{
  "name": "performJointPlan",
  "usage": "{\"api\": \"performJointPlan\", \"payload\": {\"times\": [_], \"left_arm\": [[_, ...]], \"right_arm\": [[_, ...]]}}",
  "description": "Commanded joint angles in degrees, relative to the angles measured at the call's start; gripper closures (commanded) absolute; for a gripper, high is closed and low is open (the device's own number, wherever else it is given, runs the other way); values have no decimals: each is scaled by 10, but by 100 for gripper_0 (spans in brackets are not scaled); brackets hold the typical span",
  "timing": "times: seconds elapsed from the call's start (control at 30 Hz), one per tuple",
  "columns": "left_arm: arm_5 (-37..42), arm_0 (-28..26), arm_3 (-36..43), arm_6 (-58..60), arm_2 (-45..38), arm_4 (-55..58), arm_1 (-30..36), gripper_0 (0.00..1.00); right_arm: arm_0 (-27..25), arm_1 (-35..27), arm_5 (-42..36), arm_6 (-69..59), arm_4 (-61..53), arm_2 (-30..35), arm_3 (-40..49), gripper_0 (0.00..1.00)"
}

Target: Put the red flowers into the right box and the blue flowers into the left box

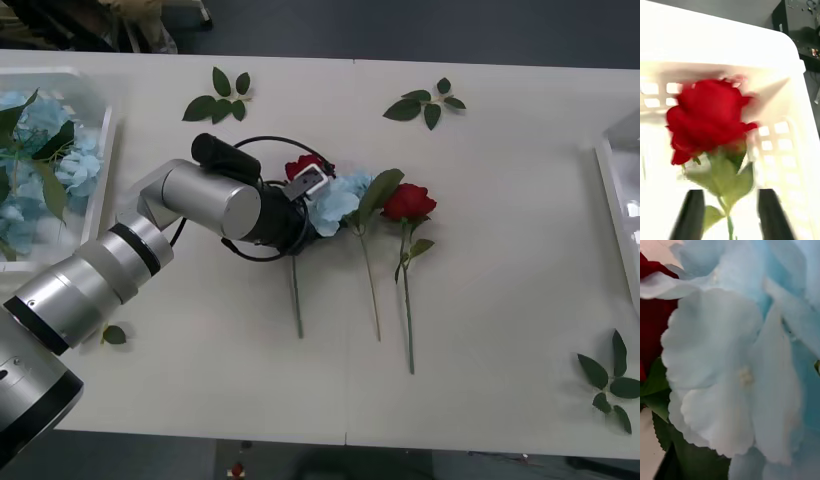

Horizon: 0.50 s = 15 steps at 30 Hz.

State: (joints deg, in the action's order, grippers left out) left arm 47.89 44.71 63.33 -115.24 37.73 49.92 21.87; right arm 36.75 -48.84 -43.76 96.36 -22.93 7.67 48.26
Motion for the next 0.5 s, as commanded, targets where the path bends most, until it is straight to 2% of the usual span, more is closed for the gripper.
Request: {"api": "performJointPlan", "payload": {"times": [0.03, 0.23, 0.5], "left_arm": [[-3, 16, -2, 33, -7, -5, -17, 100], [-10, 15, -2, 33, -11, -14, -7, 100], [-10, 14, -2, 33, -50, -19, 26, 100]], "right_arm": [[8, -19, 7, -12, -17, 2, 6, 6], [12, -18, 7, -1, -26, -3, 6, 1], [13, -18, 6, 36, -77, -3, 7, 1]]}}
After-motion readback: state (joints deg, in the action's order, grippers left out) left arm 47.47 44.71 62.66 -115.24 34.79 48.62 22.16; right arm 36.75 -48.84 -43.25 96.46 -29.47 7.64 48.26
